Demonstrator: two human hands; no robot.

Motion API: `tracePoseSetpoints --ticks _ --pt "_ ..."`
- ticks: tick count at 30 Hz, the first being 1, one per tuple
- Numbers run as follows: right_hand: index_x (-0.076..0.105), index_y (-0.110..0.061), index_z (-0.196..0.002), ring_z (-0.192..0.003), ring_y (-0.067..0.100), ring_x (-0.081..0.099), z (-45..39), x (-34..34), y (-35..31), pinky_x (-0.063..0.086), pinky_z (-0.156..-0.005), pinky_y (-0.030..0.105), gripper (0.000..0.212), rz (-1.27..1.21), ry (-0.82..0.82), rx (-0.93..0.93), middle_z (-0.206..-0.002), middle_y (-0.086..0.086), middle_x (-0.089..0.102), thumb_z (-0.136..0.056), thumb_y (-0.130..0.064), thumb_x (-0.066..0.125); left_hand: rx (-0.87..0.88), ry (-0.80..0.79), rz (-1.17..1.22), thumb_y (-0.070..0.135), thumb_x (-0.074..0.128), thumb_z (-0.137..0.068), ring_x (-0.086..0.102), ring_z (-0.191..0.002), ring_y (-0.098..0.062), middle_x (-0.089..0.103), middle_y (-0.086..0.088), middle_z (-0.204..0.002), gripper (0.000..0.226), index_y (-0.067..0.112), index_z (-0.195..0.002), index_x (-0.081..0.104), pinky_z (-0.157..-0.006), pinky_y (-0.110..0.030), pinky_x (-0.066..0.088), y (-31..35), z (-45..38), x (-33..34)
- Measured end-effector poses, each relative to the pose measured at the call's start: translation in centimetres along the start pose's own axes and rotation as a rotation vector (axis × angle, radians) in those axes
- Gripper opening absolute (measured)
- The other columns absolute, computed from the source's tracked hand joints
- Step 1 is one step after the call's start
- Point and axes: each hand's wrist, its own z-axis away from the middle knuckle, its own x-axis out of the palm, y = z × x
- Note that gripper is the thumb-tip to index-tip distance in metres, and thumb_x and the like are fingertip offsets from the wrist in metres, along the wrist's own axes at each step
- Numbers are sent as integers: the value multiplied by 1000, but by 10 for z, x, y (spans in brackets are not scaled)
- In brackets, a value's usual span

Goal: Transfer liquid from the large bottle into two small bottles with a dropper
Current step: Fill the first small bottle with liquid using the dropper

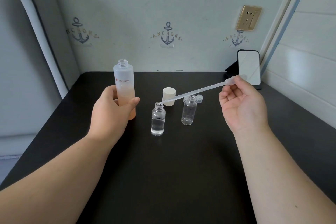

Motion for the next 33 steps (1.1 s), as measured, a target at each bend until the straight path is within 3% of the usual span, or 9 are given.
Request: tracePoseSetpoints --ticks 3,6,9,12,16,19,22,25,33 --pt "76 -14 -67 -67 13 60 0 0 0 50 -66 23 30 16 0 -5 -77 2 69 -94 -12 63 3 3 65 50 75 -84 55 -91 7 55 28 -103 61 30 -135 49 -70 -14 40 3 4 -2" --pt "76 -14 -67 -67 14 60 0 0 0 50 -65 23 30 13 1 -7 -77 2 68 -94 -12 63 38 124 180 46 73 -84 58 -103 0 58 17 -119 59 30 -136 50 -76 -18 44 8 7 -7" --pt "76 -15 -67 -67 13 60 0 0 1 51 -65 23 30 14 2 -9 -77 2 69 -94 -11 64 201 232 146 34 64 -82 54 -86 -7 58 14 -108 40 35 -121 55 -72 -20 43 15 15 -14" --pt "75 -16 -65 -66 13 60 -1 1 0 50 -65 23 32 31 -6 -14 -77 1 68 -94 -12 63 333 73 167 20 60 -81 51 -66 -9 58 17 -80 26 30 -105 62 -64 -13 43 19 26 -12" --pt "76 -18 -65 -65 12 61 -1 0 0 50 -63 22 34 31 -4 -18 -76 0 68 -95 -12 63 358 -279 2 22 71 -84 57 -71 -14 66 24 -90 29 31 -112 66 -68 -17 47 20 29 -8" --pt "74 -16 -66 -65 13 60 -1 0 0 50 -63 23 31 39 -13 -34 -77 1 68 -94 -11 63 356 -433 -117 34 76 -83 56 -73 -6 60 35 -83 30 41 -110 65 -65 -11 44 20 29 -4" --pt "73 -16 -68 -66 13 61 -1 -1 0 51 -65 23 28 49 -17 -45 -77 2 67 -94 -11 63 336 -476 -175 47 80 -78 55 -71 4 57 40 -79 24 44 -96 63 -62 -7 41 20 28 0" --pt "70 -17 -69 -66 13 60 -1 -1 0 51 -65 23 26 58 -16 -54 -77 1 67 -93 -10 64 330 -473 -194 43 82 -78 55 -71 11 57 44 -75 20 42 -88 64 -61 -3 39 20 28 2" --pt "72 -18 -71 -68 14 62 -2 -1 0 50 -67 23 24 64 -43 -94 -77 3 68 -90 -6 65 341 -481 -208 40 82 -80 55 -71 13 56 46 -75 18 42 -91 67 -62 -2 39 20 28 2"
